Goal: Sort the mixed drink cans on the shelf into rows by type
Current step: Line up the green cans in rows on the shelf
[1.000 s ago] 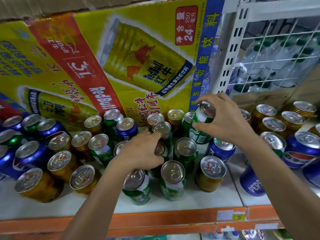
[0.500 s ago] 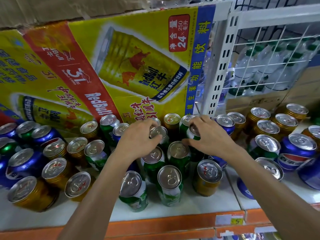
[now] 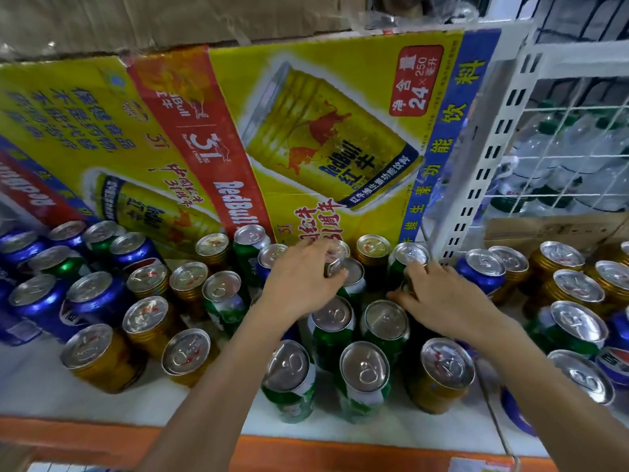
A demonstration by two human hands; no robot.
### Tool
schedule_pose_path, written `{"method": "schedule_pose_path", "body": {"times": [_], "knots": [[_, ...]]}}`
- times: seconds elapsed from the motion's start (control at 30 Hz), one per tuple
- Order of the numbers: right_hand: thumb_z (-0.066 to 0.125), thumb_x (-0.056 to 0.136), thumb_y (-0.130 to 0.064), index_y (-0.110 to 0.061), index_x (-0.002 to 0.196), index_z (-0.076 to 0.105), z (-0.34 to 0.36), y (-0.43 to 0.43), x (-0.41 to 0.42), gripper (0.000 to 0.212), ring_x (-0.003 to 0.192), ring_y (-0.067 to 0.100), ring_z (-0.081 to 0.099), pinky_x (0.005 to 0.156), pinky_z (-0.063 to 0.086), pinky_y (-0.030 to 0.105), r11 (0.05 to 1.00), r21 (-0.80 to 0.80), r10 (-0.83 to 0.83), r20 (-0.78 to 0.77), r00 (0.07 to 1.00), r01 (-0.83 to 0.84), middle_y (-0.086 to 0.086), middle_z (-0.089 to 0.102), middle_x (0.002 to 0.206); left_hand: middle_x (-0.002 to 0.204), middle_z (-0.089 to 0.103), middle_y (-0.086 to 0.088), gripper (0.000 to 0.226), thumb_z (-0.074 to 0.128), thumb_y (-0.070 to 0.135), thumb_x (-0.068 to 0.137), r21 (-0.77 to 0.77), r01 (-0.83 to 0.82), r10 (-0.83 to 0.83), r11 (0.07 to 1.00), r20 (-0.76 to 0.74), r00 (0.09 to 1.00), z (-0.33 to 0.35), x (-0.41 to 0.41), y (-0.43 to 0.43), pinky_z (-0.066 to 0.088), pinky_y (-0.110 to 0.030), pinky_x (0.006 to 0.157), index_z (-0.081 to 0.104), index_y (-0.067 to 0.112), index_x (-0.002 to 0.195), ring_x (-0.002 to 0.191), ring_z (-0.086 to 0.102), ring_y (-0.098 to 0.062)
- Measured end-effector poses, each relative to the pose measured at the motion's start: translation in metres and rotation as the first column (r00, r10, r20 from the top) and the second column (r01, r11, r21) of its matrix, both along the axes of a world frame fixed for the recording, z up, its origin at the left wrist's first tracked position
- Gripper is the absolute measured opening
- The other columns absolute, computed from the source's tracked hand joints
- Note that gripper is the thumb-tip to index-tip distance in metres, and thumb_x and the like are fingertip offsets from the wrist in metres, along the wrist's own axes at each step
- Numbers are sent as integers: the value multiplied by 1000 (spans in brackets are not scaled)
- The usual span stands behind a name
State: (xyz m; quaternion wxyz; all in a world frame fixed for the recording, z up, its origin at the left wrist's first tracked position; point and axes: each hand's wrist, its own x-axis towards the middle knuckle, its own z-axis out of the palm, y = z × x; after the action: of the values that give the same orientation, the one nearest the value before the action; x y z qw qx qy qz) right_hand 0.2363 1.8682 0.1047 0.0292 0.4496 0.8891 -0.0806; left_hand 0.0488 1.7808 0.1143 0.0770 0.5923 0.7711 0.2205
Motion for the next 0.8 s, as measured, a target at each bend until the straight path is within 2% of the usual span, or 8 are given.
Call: {"method": "schedule_pose_path", "body": {"times": [0.1,0.17,0.27,0.4,0.5,0.6,0.7,0.8], "knots": [[33,88,-66,-17,127,44,18,-3,-13,63,119,31,49,93,45,42,998,54,25,-6,1000,-24,11,51,127,114,60,-1,36,60,42,87,40,-39,41,998,-35,999,3,-9,-15,43,-33,92,57,23,118,107,54,-19],[37,90,-62,-18,125,44,31,-9,-30,56,117,29,49,89,44,39,989,125,81,-26,996,-77,9,52,124,115,59,-2,39,60,42,88,54,-91,94,994,-60,994,5,-16,-27,40,-30,89,55,23,121,108,53,-21],[47,90,-54,-21,121,48,40,-25,-66,45,113,27,51,81,40,34,972,132,208,-84,974,-196,5,55,120,115,60,-3,39,61,40,86,108,-158,165,982,-57,985,8,-32,-47,46,-36,89,56,23,121,107,55,-25],[53,89,-49,-22,115,50,44,-49,-121,38,108,24,54,80,45,34,919,118,390,-141,910,-376,-1,56,114,116,59,-4,43,62,36,87,97,-270,277,958,-76,958,13,-59,-79,46,-34,84,52,23,127,104,57,-25],[56,89,-41,-19,121,48,42,-69,-163,40,110,25,53,82,46,35,854,140,517,-116,848,-501,3,54,118,114,58,-4,47,62,36,86,66,-355,360,932,-102,927,11,-85,-105,45,-35,85,51,23,129,105,55,-26],[58,88,-33,-16,126,45,35,-88,-203,44,111,28,51,76,46,34,783,165,619,-105,778,-600,7,50,121,117,59,-6,47,62,36,83,2,-421,419,907,-107,902,6,-113,-130,47,-40,89,53,22,127,109,54,-28],[62,86,-34,-14,132,39,23,-96,-239,56,121,30,43,88,44,39,729,150,678,-23,735,-668,10,44,131,129,53,-6,51,60,39,86,-104,-441,428,892,-123,895,3,-135,-147,43,-36,96,47,24,133,118,49,-27],[66,83,-38,-15,137,32,12,-95,-268,67,128,33,35,98,40,43,715,113,684,89,724,-690,12,38,136,133,45,-8,58,58,38,88,-159,-466,450,870,-128,884,1,-153,-155,42,-37,95,36,23,140,122,44,-29]]}}
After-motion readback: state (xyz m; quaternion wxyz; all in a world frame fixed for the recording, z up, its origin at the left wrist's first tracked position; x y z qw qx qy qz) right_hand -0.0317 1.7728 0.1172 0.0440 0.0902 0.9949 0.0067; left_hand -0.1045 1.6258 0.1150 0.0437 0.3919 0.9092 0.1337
